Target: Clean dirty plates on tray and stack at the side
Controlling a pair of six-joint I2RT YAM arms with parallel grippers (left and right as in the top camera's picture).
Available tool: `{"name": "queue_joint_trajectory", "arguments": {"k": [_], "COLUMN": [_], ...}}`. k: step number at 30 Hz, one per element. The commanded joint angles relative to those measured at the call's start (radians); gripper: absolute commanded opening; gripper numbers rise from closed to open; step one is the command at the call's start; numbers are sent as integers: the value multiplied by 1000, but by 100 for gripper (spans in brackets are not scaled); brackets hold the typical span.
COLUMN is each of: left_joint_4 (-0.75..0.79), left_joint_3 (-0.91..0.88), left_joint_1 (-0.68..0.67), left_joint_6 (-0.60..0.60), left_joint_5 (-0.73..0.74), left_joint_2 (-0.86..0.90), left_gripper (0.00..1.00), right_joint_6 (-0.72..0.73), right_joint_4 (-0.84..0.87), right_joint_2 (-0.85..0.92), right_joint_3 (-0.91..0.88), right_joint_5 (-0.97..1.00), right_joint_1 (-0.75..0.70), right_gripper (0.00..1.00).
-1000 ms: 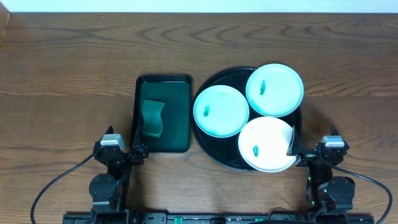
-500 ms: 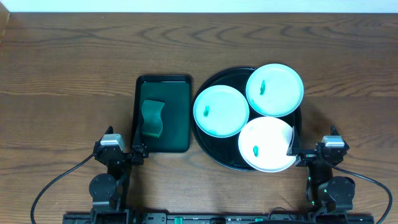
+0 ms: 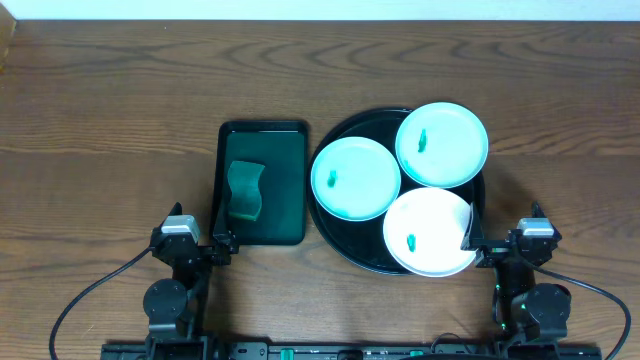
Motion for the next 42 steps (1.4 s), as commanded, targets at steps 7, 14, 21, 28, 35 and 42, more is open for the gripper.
{"name": "queue_joint_trajectory", "arguments": {"k": [7,14,21,28,35,42], "left_joint_4": [-45,-44,-44,-17,-32,-204], "left_joint_3": [-8,-8,-8,-8,10,256], "left_joint_1": [-3,-3,-3,-3,-3,-3], "left_joint_6": [16,16,16,17,4,-68], "left_joint_5": [21,21,21,21,74,147], "left_joint_2": [2,2,2,2,2,71], "left_gripper": [80,81,80,80,80,81], "right_joint_6": [-1,0,0,0,56,73], "right_joint_4": [7,-4,-5,-8,-8,-139], "right_joint_2": [1,1,1,1,14,33], "right_joint_3": [-1,-1,-1,-1,-1,152], "right_joint_5": [8,-13,-13,-28,-53,-102], "right_joint_1": [-7,-7,-7,-7,-7,-7], "right_gripper": [99,99,99,99,99,99]}}
